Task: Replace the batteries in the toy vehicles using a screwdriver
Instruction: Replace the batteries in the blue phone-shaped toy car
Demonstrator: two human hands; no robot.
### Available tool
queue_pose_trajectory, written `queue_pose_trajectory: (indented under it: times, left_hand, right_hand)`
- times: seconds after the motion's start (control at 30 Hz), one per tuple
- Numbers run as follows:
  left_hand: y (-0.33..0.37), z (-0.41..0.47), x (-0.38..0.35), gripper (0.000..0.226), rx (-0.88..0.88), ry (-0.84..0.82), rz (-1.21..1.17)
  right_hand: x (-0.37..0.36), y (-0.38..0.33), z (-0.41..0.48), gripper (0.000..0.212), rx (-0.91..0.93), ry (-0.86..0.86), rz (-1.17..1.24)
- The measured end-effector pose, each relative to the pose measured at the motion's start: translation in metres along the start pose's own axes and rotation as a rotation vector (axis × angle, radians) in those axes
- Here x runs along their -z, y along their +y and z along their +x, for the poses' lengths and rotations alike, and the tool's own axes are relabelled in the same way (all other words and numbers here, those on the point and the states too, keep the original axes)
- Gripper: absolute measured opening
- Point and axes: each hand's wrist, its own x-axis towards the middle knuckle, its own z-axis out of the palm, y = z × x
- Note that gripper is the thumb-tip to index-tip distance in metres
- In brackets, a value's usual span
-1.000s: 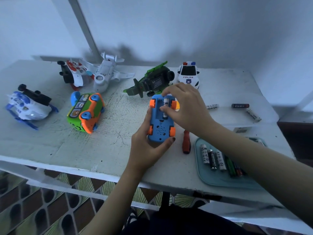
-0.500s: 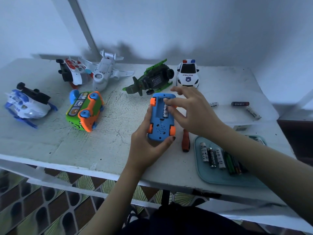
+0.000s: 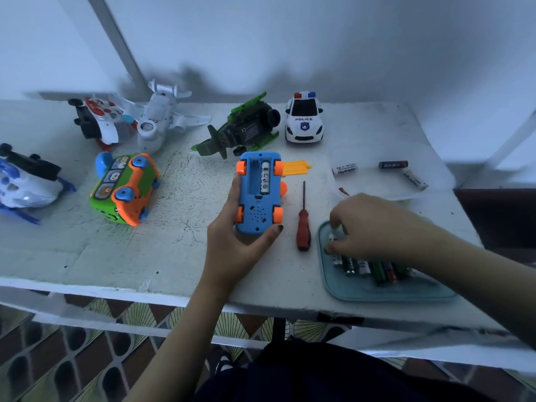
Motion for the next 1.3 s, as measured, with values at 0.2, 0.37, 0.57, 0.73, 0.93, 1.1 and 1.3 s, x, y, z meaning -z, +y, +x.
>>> queue_pose_trajectory:
  times: [0.2, 0.37, 0.57, 0.73, 0.93, 1.1, 1.3]
  left_hand:
    - [-0.001, 0.0, 0.001, 0.094, -0.01, -0.001, -0.005]
    - [-0.001, 0.0, 0.002, 0.094, -0.001, 0.011, 0.002]
    - [-0.003, 0.0, 0.002, 0.097, 0.005, 0.026, -0.001]
    - [-0.002, 0.0, 0.002, 0.098, 0.023, 0.042, 0.006]
    - [-0.001, -0.001, 0.003, 0.099, 0.05, 0.025, 0.0]
    - [-0.002, -0.001, 0.002, 0.099, 0.052, 0.026, 0.003]
    - [0.0, 0.0, 0.001, 0.098, 0.055, 0.03, -0.006]
  right_hand:
    - [-0.011, -0.002, 0.001, 0.025, -0.02, 0.075, 0.122]
    - [-0.006, 0.0, 0.008, 0.011, 0.012, 0.124, 0.259]
    - [0.021, -0.013, 0.02, 0.004, 0.243, 0.444, 0.558]
    - [0.034, -0.036, 0.039, 0.006, 0.486, 0.707, 0.527]
    - [0.017, -0.046, 0.066, 0.007, 0.72, 0.818, 0.044]
    - [0.005, -0.04, 0.075, 0.012, 0.786, 0.829, -0.105]
    - [-0.007, -0.038, 0.076, 0.014, 0.657, 0.85, 0.117]
